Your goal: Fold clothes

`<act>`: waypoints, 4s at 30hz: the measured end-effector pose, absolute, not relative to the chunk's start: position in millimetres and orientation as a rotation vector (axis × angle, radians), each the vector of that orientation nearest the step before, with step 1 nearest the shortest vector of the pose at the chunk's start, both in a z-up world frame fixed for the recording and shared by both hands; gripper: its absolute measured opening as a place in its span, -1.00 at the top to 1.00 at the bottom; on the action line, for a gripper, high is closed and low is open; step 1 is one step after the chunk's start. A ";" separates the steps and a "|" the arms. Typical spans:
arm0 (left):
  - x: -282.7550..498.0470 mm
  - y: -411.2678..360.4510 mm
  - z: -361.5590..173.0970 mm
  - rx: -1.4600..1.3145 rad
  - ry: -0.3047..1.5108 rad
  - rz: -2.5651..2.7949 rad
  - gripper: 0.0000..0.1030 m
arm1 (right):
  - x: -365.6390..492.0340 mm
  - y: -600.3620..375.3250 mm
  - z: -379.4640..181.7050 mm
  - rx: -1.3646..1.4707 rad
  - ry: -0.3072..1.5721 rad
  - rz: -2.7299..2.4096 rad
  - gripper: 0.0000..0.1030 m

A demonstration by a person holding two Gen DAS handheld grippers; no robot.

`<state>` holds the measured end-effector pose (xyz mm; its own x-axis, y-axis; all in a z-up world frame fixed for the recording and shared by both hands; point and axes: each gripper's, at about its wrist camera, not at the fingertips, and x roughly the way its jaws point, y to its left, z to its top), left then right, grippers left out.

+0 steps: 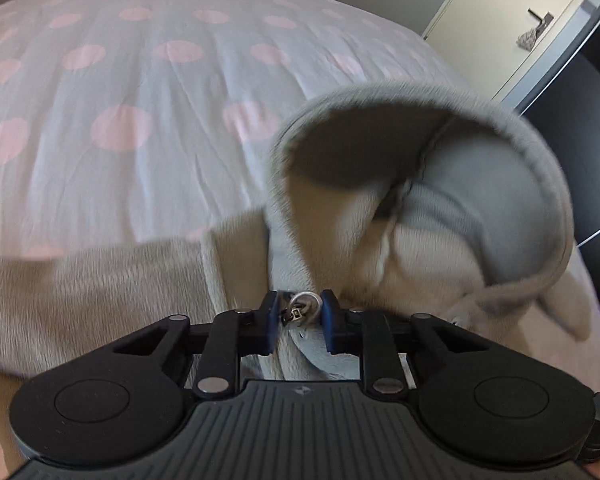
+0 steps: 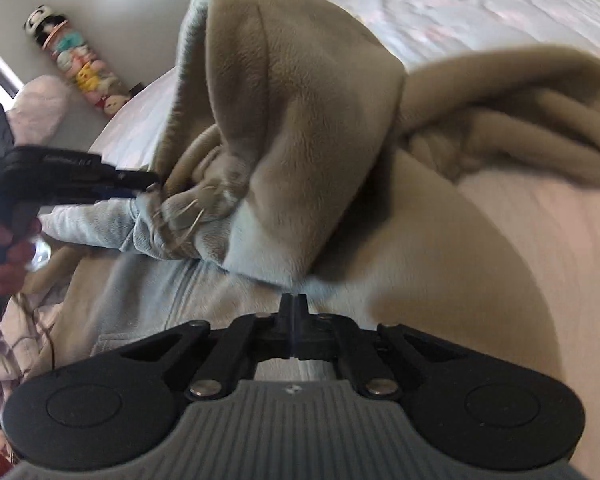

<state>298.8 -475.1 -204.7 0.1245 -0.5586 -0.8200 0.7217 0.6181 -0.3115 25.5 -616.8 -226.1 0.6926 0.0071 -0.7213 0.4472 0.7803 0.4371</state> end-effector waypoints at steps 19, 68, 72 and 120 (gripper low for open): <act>327.5 -507.4 -181.6 0.274 1.024 -0.888 -0.17 | 44.8 -591.0 -140.2 0.355 0.565 -0.459 -0.03; 483.6 -488.3 -168.7 0.444 0.820 -0.632 0.10 | 294.3 -763.2 -122.2 -0.036 0.795 -0.486 0.05; 483.1 -429.9 -181.3 0.528 0.860 -0.572 0.10 | 223.1 -796.0 -136.2 -0.022 0.865 -0.521 0.04; 252.2 -297.7 -162.4 0.252 0.999 -0.379 0.03 | -195.7 -978.0 -62.1 0.371 0.473 -1.025 0.83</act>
